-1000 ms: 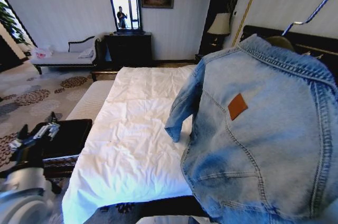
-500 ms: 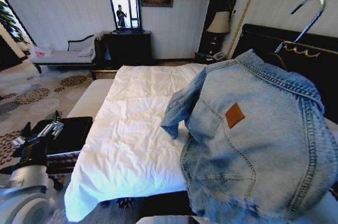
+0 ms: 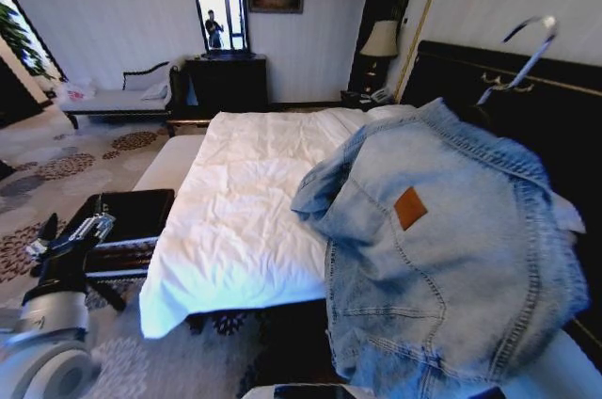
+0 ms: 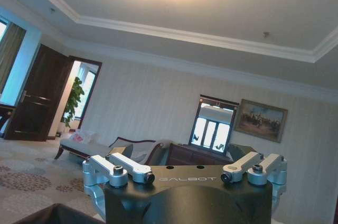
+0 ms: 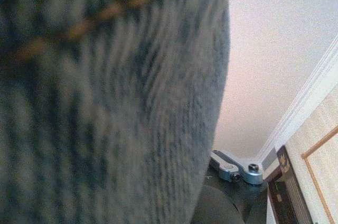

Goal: Pick up the clothes from the bed and hang them on the clothes hanger.

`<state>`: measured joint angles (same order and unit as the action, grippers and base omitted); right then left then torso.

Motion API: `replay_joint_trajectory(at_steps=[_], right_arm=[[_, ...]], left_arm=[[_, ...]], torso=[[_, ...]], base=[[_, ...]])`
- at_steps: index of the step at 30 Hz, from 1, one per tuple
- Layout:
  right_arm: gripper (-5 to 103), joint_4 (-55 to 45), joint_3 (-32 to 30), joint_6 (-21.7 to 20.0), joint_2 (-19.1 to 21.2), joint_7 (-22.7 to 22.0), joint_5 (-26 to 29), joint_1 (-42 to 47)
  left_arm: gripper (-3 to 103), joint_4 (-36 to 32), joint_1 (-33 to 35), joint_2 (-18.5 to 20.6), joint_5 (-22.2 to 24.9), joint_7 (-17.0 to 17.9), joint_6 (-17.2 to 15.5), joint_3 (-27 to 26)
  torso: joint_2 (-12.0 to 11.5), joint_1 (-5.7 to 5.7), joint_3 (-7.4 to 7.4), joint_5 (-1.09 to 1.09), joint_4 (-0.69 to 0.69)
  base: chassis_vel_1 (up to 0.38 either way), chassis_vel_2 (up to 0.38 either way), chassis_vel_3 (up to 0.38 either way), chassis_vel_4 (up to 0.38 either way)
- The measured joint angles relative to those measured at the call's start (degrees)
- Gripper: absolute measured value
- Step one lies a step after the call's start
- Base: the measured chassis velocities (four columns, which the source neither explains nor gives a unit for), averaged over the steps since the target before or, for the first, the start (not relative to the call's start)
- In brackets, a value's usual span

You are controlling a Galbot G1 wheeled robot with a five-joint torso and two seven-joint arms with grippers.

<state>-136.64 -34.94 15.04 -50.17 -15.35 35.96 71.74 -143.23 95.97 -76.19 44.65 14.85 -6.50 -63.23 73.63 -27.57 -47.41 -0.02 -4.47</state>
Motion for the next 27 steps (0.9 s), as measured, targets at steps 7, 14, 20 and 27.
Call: replay_joint_trajectory(at_steps=[7, 14, 20, 27], right_arm=[[15, -0.1, -0.5, 0.4, 0.0, 0.0, 0.0, 0.6], [15, 0.0, -0.5, 1.1, -0.2, 0.1, 0.1, 0.6], [15, 0.0, -0.3, 1.5, -0.7, 0.6, -0.7, 1.2], [15, -0.8, -0.3, 1.8, -1.5, 1.0, -1.6, 2.2]], left_arm=[[100, 0.0, -0.4, -0.2, -0.9, -0.1, 0.1, 1.3], [100, 0.0, -0.1, -0.9, -2.6, -0.1, 0.6, 2.4], [100, 0.0, 1.1, -1.4, -2.2, -1.7, 2.5, 2.1], [100, 0.0, 2.0, -1.9, -1.5, -3.6, 3.3, 1.8]], torso=[[0.0, 0.0, 0.01, -0.01, 0.0], [0.0, 0.02, 0.01, 0.02, 0.01], [0.0, 0.01, 0.01, 0.04, -0.01], [-0.1, -0.15, -0.05, 0.01, 0.02]], base=[[0.381, -0.377, -0.362, 0.365], [0.294, -0.309, -0.293, 0.286], [0.055, -0.055, -0.07, 0.061], [-0.026, 0.025, 0.045, -0.023]])
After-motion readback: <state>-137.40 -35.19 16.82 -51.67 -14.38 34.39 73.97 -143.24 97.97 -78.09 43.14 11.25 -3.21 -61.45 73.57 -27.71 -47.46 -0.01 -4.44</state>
